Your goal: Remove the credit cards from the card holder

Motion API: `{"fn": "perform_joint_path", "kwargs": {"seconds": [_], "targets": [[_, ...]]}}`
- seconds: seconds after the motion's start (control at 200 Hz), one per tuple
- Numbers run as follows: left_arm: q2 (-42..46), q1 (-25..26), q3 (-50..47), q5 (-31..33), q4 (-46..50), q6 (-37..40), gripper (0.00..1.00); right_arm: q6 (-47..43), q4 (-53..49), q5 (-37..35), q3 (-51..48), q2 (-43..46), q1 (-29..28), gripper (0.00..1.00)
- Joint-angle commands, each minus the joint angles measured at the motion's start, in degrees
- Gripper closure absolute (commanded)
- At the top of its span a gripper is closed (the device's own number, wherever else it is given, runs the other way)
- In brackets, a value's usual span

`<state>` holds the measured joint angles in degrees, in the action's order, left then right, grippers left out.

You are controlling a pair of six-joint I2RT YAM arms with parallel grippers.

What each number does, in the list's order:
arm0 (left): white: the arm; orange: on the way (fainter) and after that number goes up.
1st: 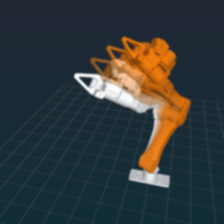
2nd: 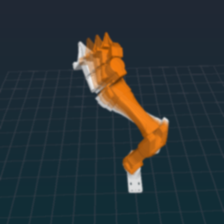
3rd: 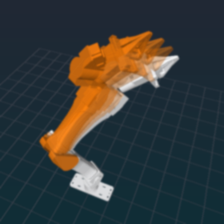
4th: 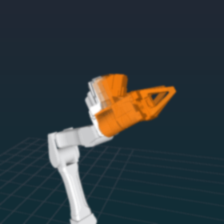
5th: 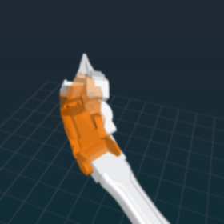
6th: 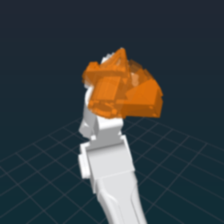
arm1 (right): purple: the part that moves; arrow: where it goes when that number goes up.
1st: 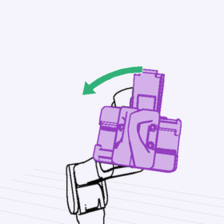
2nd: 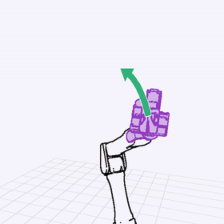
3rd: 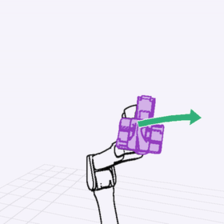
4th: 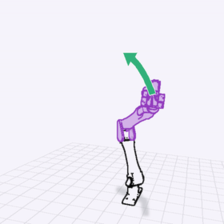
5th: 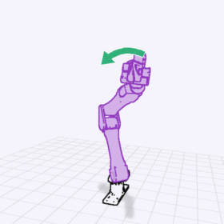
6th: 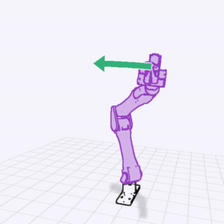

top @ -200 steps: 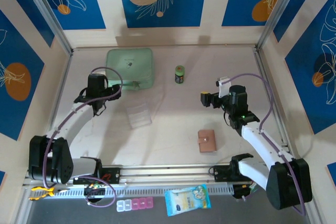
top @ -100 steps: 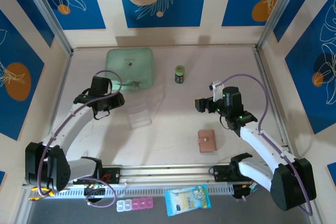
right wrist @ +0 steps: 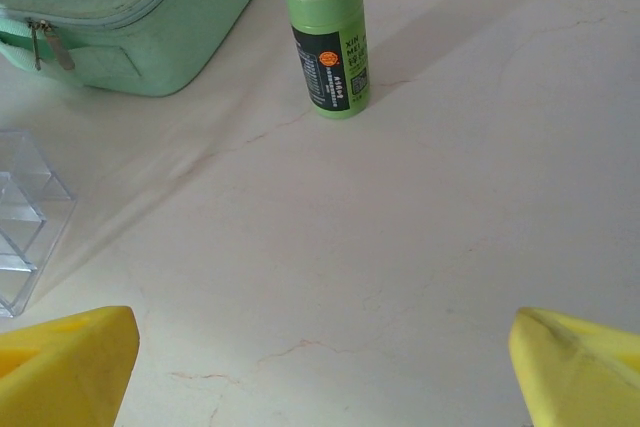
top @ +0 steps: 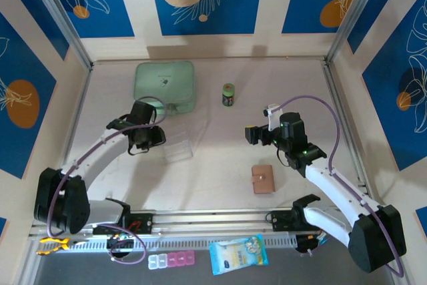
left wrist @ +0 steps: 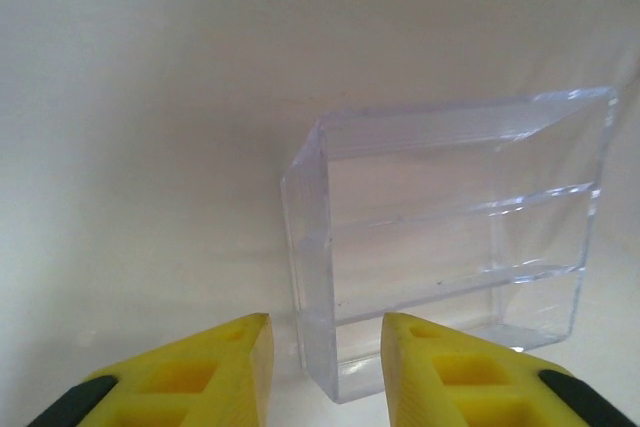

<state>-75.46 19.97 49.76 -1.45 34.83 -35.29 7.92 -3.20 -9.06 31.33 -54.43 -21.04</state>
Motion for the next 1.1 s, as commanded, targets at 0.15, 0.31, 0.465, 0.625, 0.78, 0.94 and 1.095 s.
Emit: {"fn": "perform_joint_path", "kwargs": {"seconds": [0.15, 0.31, 0.465, 0.625, 0.78, 0.94, 1.095], "targets": [[-4.55, 1.46, -0.28, 1.82, 0.74, -1.28, 0.69, -0.82, -1.56, -1.14, -0.64, 1.58, -0.27, 0.05], [-6.16, 1.62, -0.37, 1.45, -0.36, -1.46, 0.73, -0.82, -1.76, -1.49, -0.96, 1.8, -0.26, 0.05], [-7.44, 1.71, 0.39, 1.89, -0.7, -1.39, 0.77, -1.23, -2.03, -1.73, -1.18, 2.42, -0.23, 0.05], [-8.69, 2.08, 1.37, 2.14, -0.77, -1.19, 0.82, -1.95, -2.32, -2.36, -1.4, 2.79, -0.29, 0.04], [-9.69, 2.54, 2.05, 2.51, -0.64, -1.09, 0.87, -2.12, -2.26, -2.54, -1.62, 3.1, -0.24, 0.04], [-10.14, 3.36, 3.35, 3.1, 0.36, -0.76, 0.93, -2.23, -2.45, -2.63, -1.71, 3.55, -0.23, 0.04], [-10.62, 4.57, 5.82, 4.07, 2.03, -0.48, 0.96, -2.58, -2.49, -2.73, -1.67, 4.2, -0.28, 0.04]]}}
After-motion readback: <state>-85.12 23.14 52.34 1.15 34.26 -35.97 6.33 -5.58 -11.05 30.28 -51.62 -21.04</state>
